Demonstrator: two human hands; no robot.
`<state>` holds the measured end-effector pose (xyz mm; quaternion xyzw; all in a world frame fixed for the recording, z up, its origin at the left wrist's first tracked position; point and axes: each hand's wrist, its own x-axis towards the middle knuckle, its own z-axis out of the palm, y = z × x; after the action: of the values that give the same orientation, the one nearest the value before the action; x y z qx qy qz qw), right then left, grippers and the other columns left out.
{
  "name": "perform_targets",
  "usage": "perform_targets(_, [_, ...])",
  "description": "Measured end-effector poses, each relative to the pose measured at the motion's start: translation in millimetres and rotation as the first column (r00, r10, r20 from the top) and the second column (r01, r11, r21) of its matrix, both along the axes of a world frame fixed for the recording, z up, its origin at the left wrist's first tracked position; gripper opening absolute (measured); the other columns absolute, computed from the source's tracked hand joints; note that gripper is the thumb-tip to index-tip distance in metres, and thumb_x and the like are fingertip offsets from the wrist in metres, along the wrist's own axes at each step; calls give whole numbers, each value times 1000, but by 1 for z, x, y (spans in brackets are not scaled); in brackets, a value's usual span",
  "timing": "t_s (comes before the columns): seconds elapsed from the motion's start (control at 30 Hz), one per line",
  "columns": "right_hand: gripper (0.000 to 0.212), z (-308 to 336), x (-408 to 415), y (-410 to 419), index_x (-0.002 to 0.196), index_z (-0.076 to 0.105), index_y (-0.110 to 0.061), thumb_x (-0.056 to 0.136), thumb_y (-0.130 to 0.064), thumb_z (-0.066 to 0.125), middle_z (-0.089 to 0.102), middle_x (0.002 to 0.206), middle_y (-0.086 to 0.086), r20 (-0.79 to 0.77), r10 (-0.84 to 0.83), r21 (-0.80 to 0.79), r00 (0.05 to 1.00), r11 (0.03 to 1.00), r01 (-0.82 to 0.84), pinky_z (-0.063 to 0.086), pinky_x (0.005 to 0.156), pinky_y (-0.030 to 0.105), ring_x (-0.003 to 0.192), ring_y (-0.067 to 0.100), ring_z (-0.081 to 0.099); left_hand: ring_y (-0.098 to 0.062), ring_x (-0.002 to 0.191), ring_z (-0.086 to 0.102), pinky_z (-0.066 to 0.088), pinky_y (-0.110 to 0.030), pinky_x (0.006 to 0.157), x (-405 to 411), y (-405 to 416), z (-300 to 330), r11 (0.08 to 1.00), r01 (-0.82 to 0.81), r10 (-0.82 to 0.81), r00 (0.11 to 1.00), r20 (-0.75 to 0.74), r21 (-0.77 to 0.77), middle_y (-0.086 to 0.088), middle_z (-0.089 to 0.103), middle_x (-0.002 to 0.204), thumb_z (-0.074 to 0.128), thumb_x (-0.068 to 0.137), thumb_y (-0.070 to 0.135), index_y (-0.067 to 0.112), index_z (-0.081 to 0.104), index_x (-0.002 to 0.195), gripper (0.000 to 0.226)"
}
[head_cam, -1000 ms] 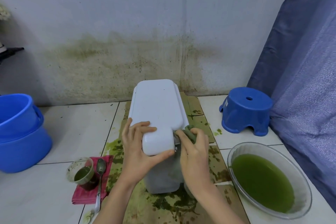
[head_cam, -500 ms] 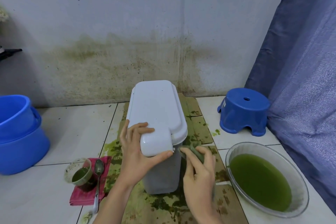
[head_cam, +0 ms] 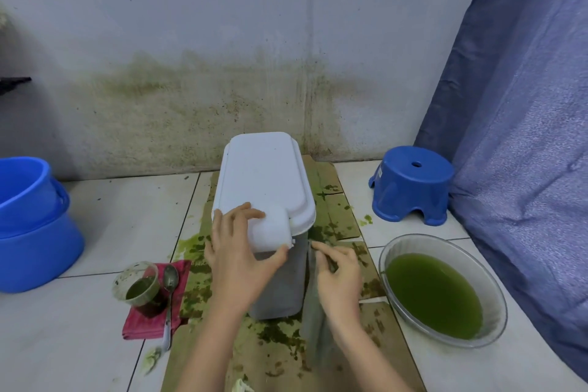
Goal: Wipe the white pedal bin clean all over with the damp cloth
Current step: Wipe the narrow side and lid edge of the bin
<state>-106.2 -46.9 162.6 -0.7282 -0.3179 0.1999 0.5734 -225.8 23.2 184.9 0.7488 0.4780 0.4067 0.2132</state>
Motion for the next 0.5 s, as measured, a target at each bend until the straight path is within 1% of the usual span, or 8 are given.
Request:
perform_targets(0.03, [27, 7, 4, -3, 92, 68, -32, 92, -8, 56, 55, 104, -7, -142, 22, 11, 990, 1000, -21, 39, 81, 4, 98, 6, 54, -19, 128, 35, 34, -51, 100, 1, -14, -1, 998, -43, 43, 999, 15, 41, 12, 46, 121, 62, 65, 53, 36, 48, 105, 46])
perform_targets(0.1, [27, 22, 12, -7, 89, 70, -33, 91, -8, 59, 63, 109, -5, -384, 72, 52, 921, 997, -56, 46, 93, 23, 104, 9, 56, -10, 107, 43, 39, -38, 88, 0, -46, -4, 994, -74, 69, 995, 69, 79, 14, 49, 105, 58, 71, 52, 34, 50, 98, 33])
perform_targets(0.13, [26, 31, 14, -8, 90, 71, -30, 90, -6, 60, 66, 109, -3, -478, 105, 68, 872, 994, -82, 47, 94, 28, 105, 12, 57, -5, 100, 44, 40, -31, 84, -1, -59, -7, 1000, -29, 28, 997, 77, 13, 17, 50, 101, 57, 73, 59, 35, 49, 95, 34])
perform_targets(0.2, [23, 44, 16, -11, 94, 72, -21, 88, -2, 61, 68, 107, 5, -598, 177, 124, 782, 984, -128, 51, 87, 31, 102, 18, 61, 5, 96, 49, 46, -22, 79, 0, -78, -10, 949, 152, -133, 987, 87, -277, 20, 53, 101, 58, 67, 74, 38, 47, 100, 49])
perform_targets(0.27, [24, 56, 16, -15, 103, 71, -15, 88, 0, 59, 70, 101, 11, -656, 251, 172, 712, 968, -183, 55, 76, 30, 94, 21, 66, 5, 95, 55, 52, -23, 78, 4, -85, -12, 867, 261, -245, 965, 92, -424, 19, 57, 103, 63, 67, 72, 39, 47, 106, 54])
perform_targets(0.37, [28, 62, 16, -24, 111, 66, -17, 91, -2, 56, 72, 95, 13, -688, 309, 236, 656, 951, -201, 58, 71, 31, 87, 22, 70, 0, 86, 64, 54, -23, 72, 8, -82, -1, 859, 256, -175, 961, 215, -444, 13, 68, 91, 66, 83, 44, 31, 58, 100, 23])
perform_targets(0.43, [33, 53, 21, -31, 122, 59, -22, 89, -17, 62, 71, 99, 9, -654, 263, 181, 709, 965, -191, 56, 81, 36, 94, 22, 69, -8, 79, 67, 53, -27, 69, 8, -77, 6, 830, 270, -115, 939, 324, -488, 3, 71, 83, 63, 87, 38, 19, 66, 93, 20])
perform_targets(0.5, [61, 45, 24, -41, 129, 53, -24, 75, -47, 71, 69, 108, 2, -591, 211, -2, 779, 965, -263, 50, 95, 43, 104, 21, 63, -19, 78, 67, 50, -31, 68, 9, -74, 10, 820, 280, -85, 922, 378, -500, -8, 71, 83, 59, 89, 38, 11, 68, 89, 28])
